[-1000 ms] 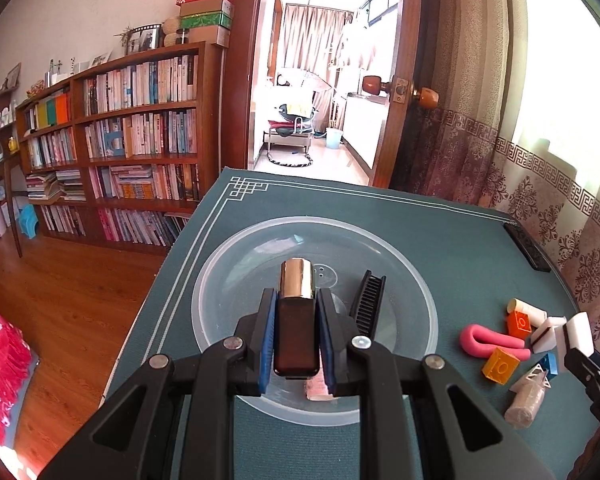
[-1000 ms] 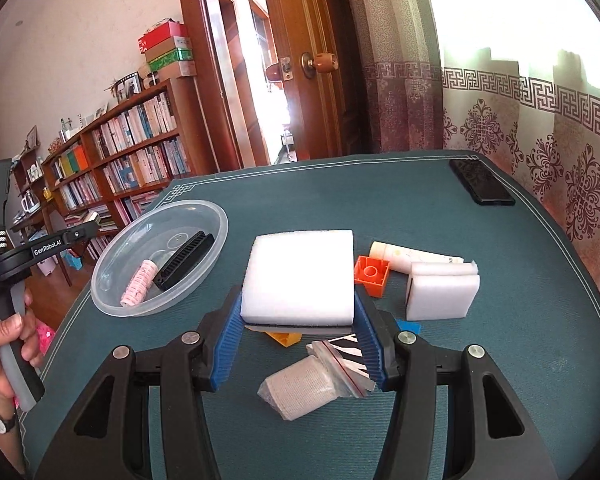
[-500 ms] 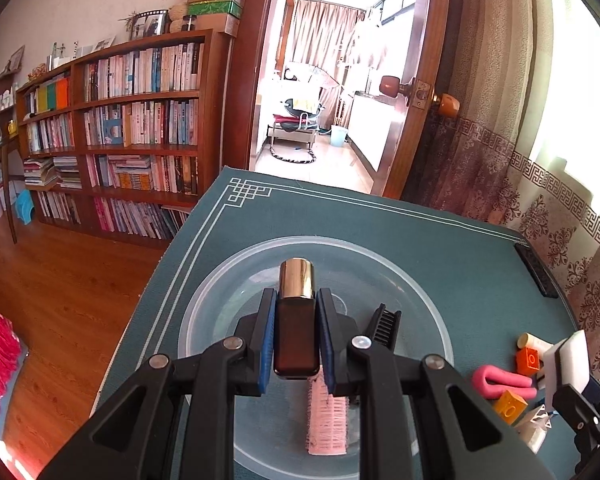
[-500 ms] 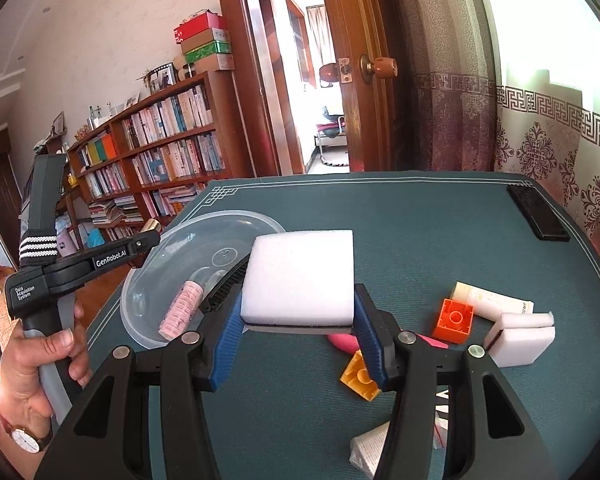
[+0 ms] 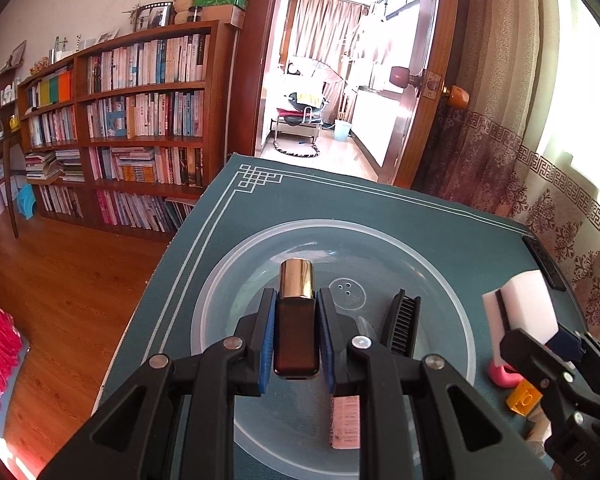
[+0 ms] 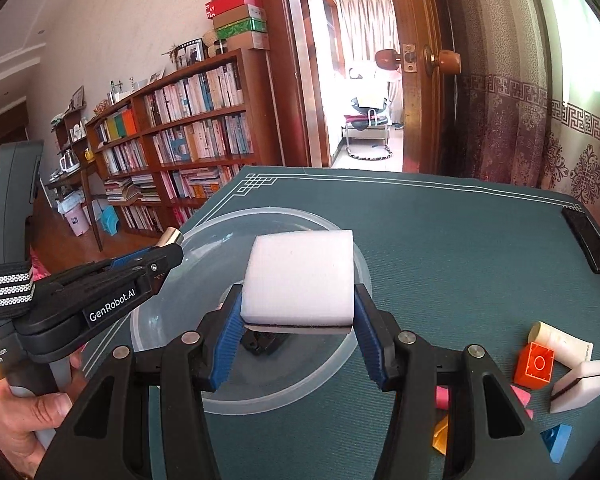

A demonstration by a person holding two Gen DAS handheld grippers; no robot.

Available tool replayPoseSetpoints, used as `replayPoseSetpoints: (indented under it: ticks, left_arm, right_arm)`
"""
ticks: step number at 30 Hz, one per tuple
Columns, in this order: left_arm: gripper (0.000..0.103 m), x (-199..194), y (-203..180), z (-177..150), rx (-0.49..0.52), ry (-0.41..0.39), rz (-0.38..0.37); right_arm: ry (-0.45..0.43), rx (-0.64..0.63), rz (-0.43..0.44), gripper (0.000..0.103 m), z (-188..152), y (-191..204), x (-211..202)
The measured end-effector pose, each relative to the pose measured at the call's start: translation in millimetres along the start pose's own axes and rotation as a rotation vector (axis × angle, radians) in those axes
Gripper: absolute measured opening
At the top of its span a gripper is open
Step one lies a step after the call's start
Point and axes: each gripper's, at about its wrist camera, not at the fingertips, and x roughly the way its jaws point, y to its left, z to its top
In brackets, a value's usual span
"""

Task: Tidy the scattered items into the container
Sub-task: 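Carry the perfume bottle into the bowl and release it from the left tool, then lower the white sponge into the bowl and open the right tool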

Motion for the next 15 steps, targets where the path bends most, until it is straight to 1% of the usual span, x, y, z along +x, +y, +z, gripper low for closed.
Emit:
replayPoseSetpoints:
  ticks: [2, 3, 4, 5, 6, 7, 10, 13, 15]
  left_arm:
    - [0.022, 0, 1, 0, -0.008, 0.001, -0.004]
    - [0.025, 1, 3, -1, -0.015, 0.004, -0.003]
    - [0.033, 1, 4, -1, -0.022, 0.005, -0.001]
    - [0.052, 0, 5, -2, -0.029, 0.003, -0.001]
    - [0.075, -1, 6, -2, -0.034, -0.005, 0.005]
    - [0.081, -3, 7, -1, -0.036, -0.019, 0.013]
    - [0.081, -10, 8, 1, -0.028, -0.046, 0.029]
    - [0.081, -14, 9, 3, -0.025, -0.066, 0.050]
    - [0.083, -16, 10, 3, -0.029, -0.076, 0.065]
  right_arm:
    - [0.016, -0.007, 0.009, 0.057, -1, 4, 8]
    - [0.020, -0.008, 0.014, 0.057, -1, 5, 12]
    - [0.024, -0.008, 0.022, 0.058, -1, 6, 15]
    - [0.029, -0.008, 0.034, 0.059, -1, 6, 18]
    - [0.036, -0.007, 0.043, 0.059, 0, 6, 21]
    - [0.044, -0.006, 0.045, 0.060, 0, 7, 24]
    - [0.060, 0.000, 0.035, 0.060, -4, 4, 29]
    - [0.069, 0.006, 0.046, 0.060, -10, 2, 30]
    - [0.074, 0.007, 0.058, 0.061, -14, 1, 30]
